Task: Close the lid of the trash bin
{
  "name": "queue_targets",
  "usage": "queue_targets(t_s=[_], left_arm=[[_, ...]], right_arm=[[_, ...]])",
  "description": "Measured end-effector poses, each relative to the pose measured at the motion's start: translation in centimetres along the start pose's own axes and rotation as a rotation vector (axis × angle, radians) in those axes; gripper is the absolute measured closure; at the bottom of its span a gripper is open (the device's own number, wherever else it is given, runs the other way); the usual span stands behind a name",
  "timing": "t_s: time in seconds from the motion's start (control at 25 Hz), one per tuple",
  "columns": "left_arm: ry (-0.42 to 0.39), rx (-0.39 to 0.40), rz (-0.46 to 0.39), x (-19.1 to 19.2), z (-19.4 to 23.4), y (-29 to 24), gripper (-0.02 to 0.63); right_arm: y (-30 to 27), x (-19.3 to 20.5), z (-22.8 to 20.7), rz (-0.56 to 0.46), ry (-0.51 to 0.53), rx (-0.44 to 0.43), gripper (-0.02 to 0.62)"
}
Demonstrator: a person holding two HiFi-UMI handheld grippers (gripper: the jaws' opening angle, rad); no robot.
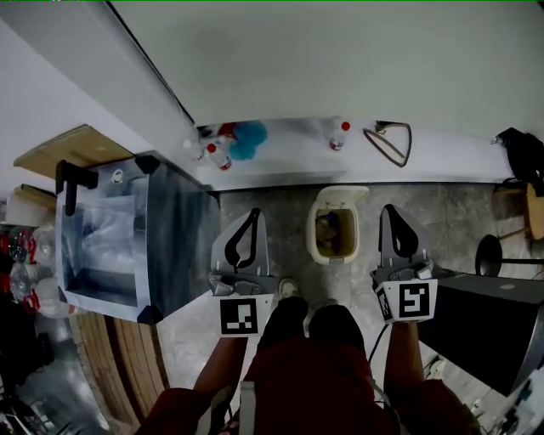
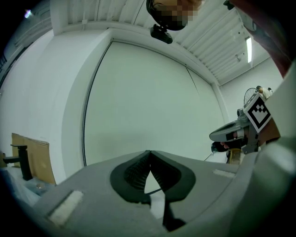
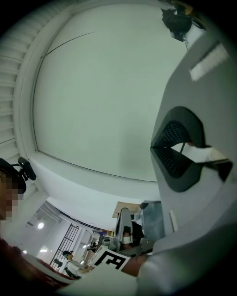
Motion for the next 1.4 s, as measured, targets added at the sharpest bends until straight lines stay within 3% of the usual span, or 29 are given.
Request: queue_targets(t_s=[0.2,0.52,0.88,1.4], left_arm=[[0.023,-0.002,0.061,3.3,-1.8,-2.2,0.609],[0.053,-0.008,0.147,7.8,-7.0,-7.3,0.609],[0.084,-0.048,0.249,11.8,-11.0,-12.0,0.609],[0.092,-0.131,0.365,15.9,-13.7,-14.5,0.609]], right_arm=[[-2.6,4.7,-1.8,0.067,-0.006,-0.035,0.582],[-7.3,13.2,-4.7,0.204,-0.011,-0.194,0.523],[-12.7,20.9,-5.5,0.340,0.084,-0.390,0.463],[-18.8,32.5,-4.3,0.629,0.271,-0.651,0.377]])
Point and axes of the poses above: the fingertips, and each gripper's own axes: y backward along the fingers, z to its left, x out of its underside, the point moved 3 cm from there along y, backward along the fingers, and after that the axes turned 8 degrees about z, right-handed, at the moved point
